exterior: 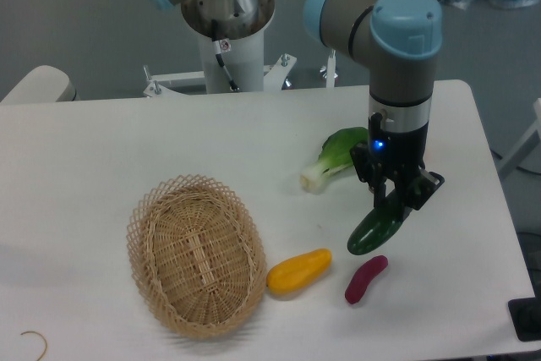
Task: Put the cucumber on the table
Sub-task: 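Hold the green cucumber in the gripper and lift it slightly, then carry the cucumber toward the bok choy and lower it to the table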
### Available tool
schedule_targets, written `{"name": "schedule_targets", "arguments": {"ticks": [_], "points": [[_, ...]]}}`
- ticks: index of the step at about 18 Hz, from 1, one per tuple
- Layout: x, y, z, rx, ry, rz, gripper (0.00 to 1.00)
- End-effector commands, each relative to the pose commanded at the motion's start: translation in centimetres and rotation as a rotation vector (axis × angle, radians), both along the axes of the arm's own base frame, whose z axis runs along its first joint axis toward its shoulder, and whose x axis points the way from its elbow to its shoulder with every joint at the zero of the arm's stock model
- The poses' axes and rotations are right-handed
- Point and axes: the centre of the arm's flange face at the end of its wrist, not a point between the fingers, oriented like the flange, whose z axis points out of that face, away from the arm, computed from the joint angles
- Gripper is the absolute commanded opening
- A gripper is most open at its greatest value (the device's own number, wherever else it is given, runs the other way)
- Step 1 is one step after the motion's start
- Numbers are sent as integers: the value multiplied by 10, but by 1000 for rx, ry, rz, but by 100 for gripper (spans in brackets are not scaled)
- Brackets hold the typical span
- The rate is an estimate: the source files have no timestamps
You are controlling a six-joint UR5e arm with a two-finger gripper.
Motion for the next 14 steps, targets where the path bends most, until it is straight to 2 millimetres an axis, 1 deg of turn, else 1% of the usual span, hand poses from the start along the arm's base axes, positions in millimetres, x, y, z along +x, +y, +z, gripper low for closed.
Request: {"name": "schedule_targets", "arguments": {"ticks": [2,3,4,6,8,9,10,11,14], "points": [[-2,5,-4,-9,23,0,40],[-5,6,-13,-23,32,4,39],[-8,7,-16,-31,49,9,39],[-18,9,-32,-52,65,17,39],[-31,13,-56,-57,86,17,39],[-39,11,-65,-56,96,14,39],[-47,9,-76,-82,106,-43,38],[-50,8,-80,-105,114,-102,38],[-60,-10,-90,-143,109,-156,38]]}}
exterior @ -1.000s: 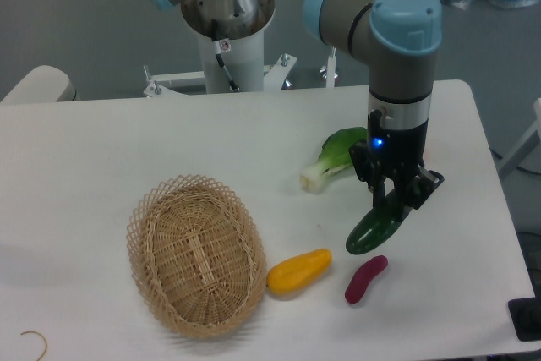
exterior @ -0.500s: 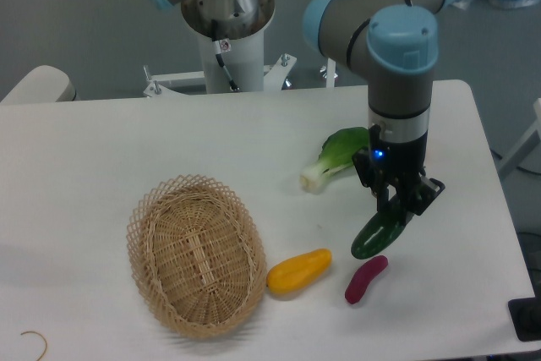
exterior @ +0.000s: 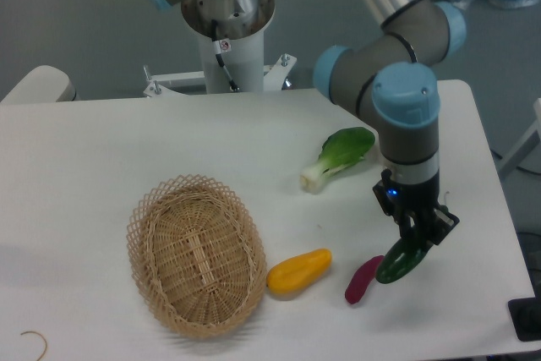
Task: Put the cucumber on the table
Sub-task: 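Carry the cucumber toward the bok choy and lower it to the table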
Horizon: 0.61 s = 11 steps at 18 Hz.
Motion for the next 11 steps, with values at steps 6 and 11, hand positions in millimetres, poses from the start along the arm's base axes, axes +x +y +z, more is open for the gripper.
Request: {"name": "schedule_targets", "arguments": {"ticks": [6,11], "points": [[4,-37,-41,-94,-57,-127,36],[17,-47,-65,-121,-110,-139,36]]}}
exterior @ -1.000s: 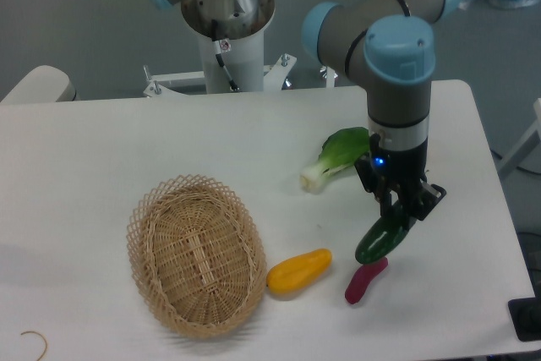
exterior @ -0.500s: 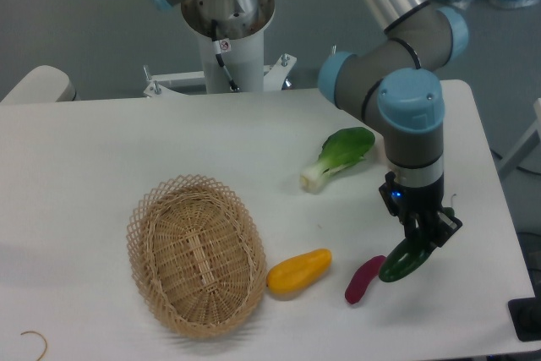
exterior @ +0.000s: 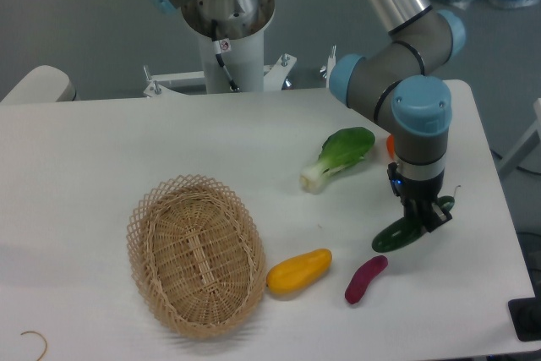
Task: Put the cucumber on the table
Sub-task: 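Carry the cucumber toward the bok choy and lower it to the table, then set the cucumber down beside the bok choy and open the gripper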
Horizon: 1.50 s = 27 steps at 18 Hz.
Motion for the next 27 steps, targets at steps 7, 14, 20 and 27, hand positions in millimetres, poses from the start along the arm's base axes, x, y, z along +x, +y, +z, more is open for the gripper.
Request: {"name": "schedule_targets", "arguments": {"ticks": [7,14,20,27], "points": [[35,-8,-20,-27,-57,3,37],[59,-2,-29,-37,-84,8,38],[74,6,-36,-40,-101,29,40],[82,9,-38,-41,-106,18,55]]}}
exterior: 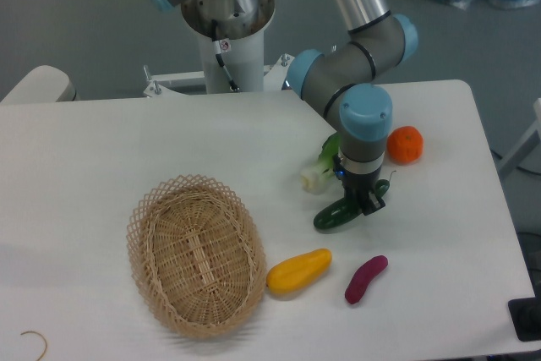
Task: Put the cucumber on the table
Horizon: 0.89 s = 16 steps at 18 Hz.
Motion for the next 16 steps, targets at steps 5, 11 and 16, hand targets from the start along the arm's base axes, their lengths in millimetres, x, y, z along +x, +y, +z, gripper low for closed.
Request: {"name": "schedule_targets", "arguments": {"ticks": [5,11,16], "points": [[-5,2,6,9,13,1,100],[-21,11,39,59,71,90,100],[-60,29,92,163,152,132,100]]}}
